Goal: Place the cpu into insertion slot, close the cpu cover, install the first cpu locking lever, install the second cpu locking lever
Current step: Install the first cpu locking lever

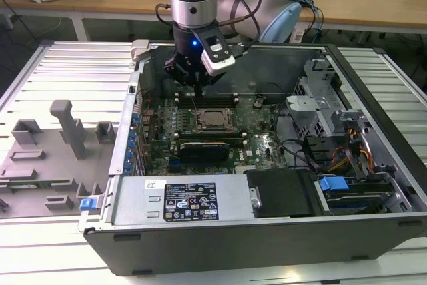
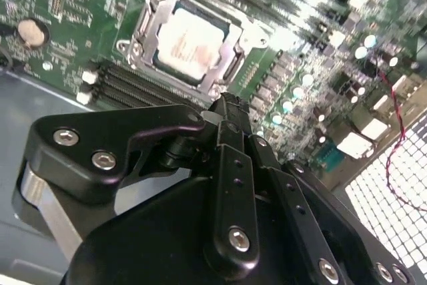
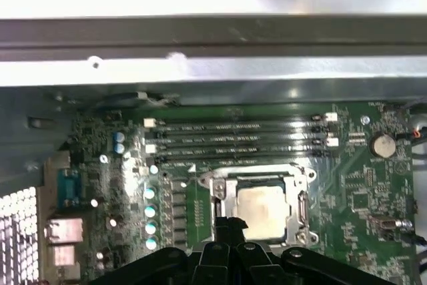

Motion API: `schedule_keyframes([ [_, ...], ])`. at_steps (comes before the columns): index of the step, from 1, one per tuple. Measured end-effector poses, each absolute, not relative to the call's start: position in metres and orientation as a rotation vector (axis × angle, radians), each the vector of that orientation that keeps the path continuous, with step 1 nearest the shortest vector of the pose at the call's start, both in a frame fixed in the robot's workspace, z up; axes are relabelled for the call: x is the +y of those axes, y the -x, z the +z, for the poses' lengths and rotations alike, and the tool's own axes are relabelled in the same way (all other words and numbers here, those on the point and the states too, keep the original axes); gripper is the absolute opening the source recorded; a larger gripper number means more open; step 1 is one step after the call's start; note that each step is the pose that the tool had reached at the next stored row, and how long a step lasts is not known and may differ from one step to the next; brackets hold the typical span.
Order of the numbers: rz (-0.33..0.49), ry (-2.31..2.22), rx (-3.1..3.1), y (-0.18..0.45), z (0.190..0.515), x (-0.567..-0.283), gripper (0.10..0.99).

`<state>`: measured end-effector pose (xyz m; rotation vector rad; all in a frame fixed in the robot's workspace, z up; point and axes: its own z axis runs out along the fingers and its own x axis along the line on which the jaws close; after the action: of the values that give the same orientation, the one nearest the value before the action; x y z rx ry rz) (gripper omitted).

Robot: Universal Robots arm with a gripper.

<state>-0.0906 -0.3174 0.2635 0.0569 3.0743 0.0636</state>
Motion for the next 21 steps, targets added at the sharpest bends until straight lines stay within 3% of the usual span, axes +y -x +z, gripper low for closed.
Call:
schedule_keyframes([
  [12,0.098,-0.058,3.073,0.122,0.263,-0.317,0.106],
  [21,0.287,-0.063,3.060,0.124,0.262,-0.317,0.106],
])
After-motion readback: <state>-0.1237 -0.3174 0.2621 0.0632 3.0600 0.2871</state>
